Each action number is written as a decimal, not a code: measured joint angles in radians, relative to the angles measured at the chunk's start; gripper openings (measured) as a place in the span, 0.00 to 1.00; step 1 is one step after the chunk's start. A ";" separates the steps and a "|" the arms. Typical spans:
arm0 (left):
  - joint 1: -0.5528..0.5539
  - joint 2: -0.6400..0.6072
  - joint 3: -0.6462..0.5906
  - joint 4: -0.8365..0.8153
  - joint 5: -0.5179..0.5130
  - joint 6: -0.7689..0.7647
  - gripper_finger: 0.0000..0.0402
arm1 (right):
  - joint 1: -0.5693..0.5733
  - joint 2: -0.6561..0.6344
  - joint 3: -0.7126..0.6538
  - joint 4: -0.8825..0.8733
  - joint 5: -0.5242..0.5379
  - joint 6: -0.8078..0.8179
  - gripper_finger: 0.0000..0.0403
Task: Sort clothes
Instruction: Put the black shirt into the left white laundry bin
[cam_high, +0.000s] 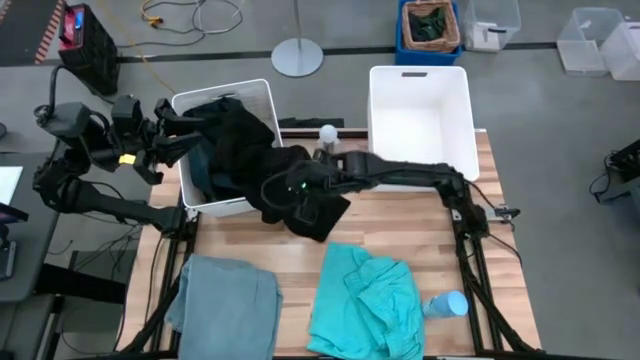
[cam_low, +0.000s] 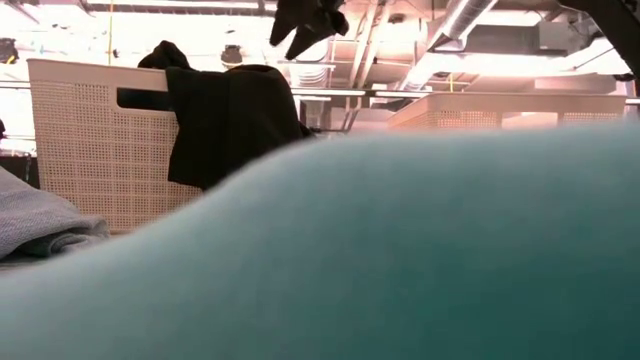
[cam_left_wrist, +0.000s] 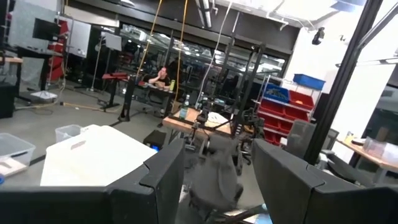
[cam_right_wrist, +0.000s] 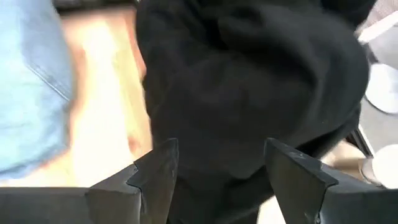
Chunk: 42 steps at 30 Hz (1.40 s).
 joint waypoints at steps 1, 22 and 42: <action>0.000 0.000 0.000 0.000 0.000 0.000 0.45 | 0.009 0.006 -0.002 -0.020 0.019 0.010 0.63; 0.000 0.000 0.000 -0.006 0.029 -0.013 0.45 | 0.139 -0.184 -0.463 0.582 0.168 0.031 0.56; 0.000 0.000 0.000 -0.005 0.029 0.003 0.45 | 0.082 -0.242 -0.903 0.710 0.185 0.240 0.60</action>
